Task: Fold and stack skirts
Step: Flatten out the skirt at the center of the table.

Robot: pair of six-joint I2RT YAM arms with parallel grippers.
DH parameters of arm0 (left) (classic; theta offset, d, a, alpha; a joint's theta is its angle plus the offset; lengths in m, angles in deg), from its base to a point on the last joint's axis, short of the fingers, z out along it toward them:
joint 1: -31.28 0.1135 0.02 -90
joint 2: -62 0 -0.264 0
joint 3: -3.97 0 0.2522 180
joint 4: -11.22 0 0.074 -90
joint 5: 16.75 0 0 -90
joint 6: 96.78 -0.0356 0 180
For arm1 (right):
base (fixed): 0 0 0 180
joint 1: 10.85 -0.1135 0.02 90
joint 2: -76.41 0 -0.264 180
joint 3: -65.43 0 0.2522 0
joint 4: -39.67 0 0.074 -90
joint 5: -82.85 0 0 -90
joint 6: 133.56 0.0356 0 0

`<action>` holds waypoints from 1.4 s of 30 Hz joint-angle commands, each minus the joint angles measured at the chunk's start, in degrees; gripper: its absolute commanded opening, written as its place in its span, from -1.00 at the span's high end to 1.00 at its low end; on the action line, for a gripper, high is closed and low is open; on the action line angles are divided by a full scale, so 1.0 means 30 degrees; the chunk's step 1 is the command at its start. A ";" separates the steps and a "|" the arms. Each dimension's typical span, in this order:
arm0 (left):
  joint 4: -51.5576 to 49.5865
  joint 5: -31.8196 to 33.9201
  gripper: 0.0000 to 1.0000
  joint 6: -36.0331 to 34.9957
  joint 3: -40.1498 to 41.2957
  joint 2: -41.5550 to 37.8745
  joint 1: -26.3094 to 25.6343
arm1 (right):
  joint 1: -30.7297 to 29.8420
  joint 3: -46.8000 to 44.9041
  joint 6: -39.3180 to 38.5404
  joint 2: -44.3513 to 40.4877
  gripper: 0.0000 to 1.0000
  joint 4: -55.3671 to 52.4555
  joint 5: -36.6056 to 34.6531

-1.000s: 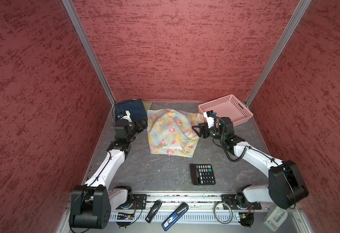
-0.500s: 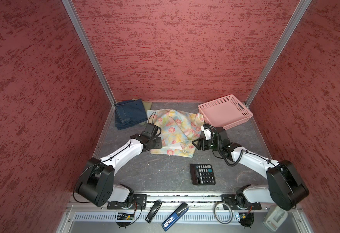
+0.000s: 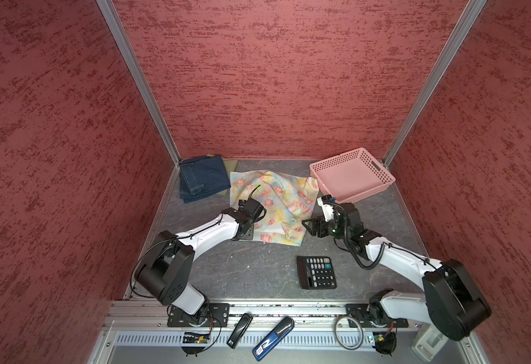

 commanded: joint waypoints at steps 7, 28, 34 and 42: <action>-0.2386 0.1890 -0.13 0.0634 -0.2459 0.3456 -0.0251 | -0.0388 -0.0547 -0.0368 -0.0332 -0.48 0.1981 -0.0644; 0.4492 -0.4396 1.00 0.2856 0.3715 -0.4113 0.4601 | -0.5541 0.0581 -0.4023 0.2901 -0.49 -0.0557 -0.6859; 0.6248 -0.6508 1.00 0.3834 0.5630 -0.5708 0.6055 | -0.6748 0.1459 -0.4368 0.3426 -0.50 -0.1326 -0.7049; 0.6961 -0.7023 1.00 0.3946 0.5917 -0.5665 0.6118 | -0.7695 0.3118 -0.2281 0.6747 -0.47 -0.0486 -0.8374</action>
